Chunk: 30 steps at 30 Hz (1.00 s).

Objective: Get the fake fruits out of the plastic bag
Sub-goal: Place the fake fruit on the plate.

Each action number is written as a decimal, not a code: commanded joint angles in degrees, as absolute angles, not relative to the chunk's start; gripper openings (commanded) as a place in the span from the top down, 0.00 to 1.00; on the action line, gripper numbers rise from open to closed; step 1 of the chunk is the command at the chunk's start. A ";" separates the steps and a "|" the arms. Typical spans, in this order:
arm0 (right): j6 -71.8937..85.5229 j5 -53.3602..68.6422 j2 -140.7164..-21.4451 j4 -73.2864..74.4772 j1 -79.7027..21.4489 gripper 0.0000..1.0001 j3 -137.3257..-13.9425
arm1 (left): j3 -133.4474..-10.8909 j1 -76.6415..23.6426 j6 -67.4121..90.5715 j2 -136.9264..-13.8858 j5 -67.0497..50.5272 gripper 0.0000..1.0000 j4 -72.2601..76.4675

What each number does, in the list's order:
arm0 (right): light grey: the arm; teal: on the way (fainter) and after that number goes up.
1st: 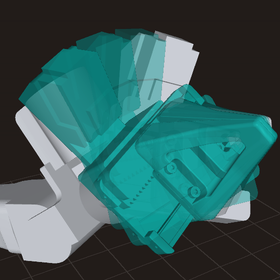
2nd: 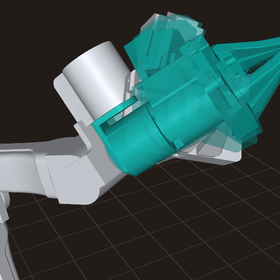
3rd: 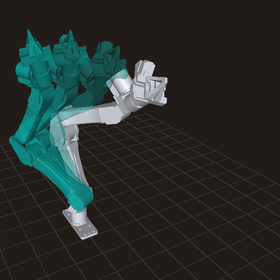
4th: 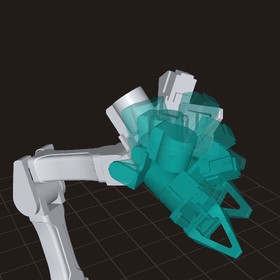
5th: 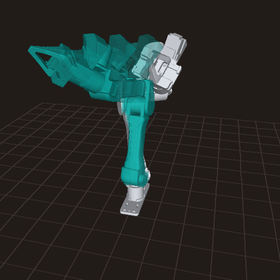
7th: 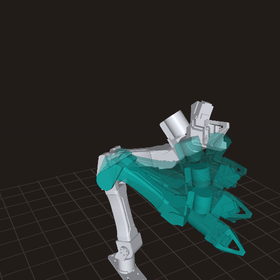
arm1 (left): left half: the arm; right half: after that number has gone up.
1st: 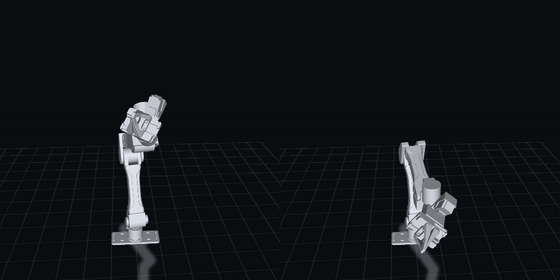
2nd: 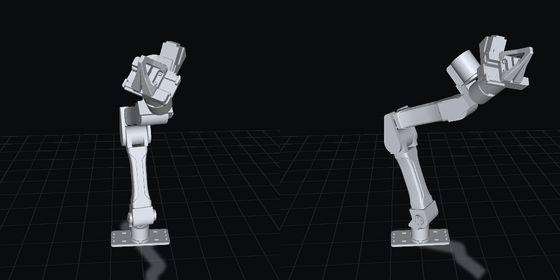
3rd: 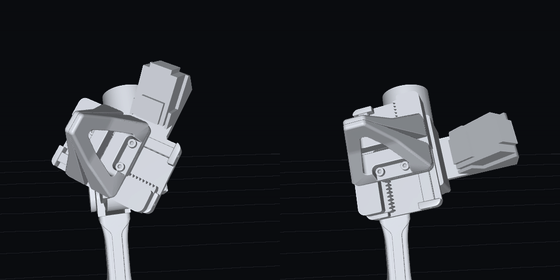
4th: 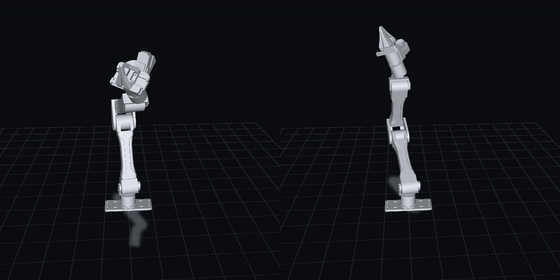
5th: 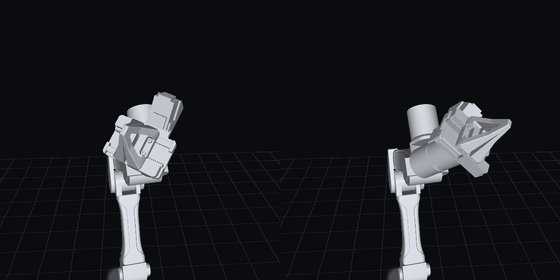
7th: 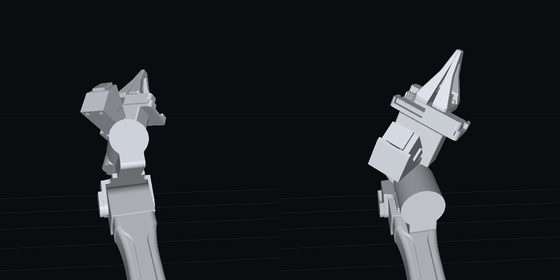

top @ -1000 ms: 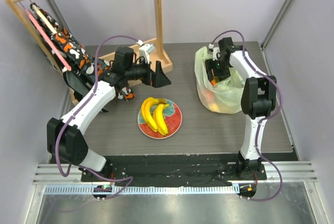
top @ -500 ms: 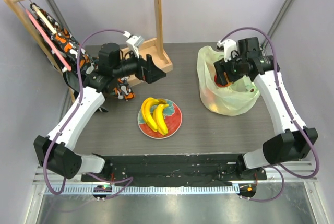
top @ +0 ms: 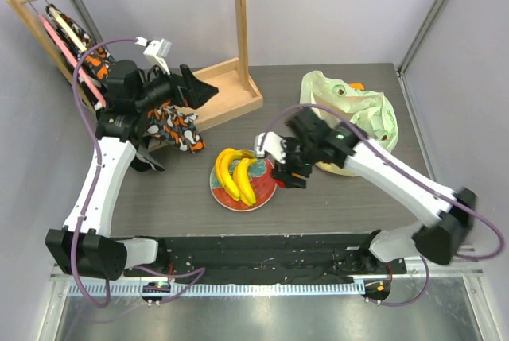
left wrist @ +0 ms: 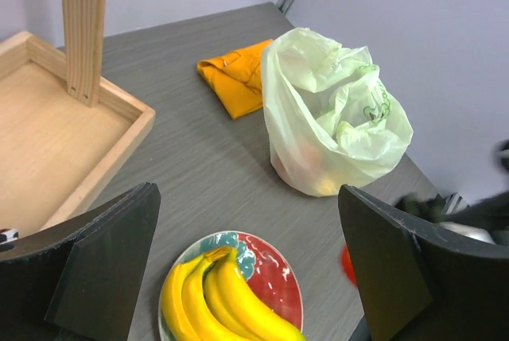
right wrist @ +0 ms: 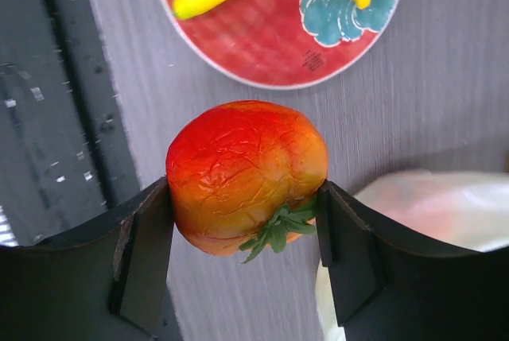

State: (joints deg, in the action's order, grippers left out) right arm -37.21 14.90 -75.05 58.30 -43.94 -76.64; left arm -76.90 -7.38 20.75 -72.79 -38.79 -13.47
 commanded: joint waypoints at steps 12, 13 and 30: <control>-40.34 2.90 -106.25 44.04 -46.41 0.78 -87.98 | -74.10 -1.50 23.11 -65.04 -42.10 0.00 -9.93; -40.52 2.73 -106.52 43.77 -46.84 0.78 -88.33 | -73.83 -1.41 23.20 -64.87 -42.10 0.00 -9.76; -39.03 -4.65 -112.15 40.26 -52.29 0.52 -90.44 | -73.39 -0.97 26.10 -67.23 -42.98 0.00 -6.33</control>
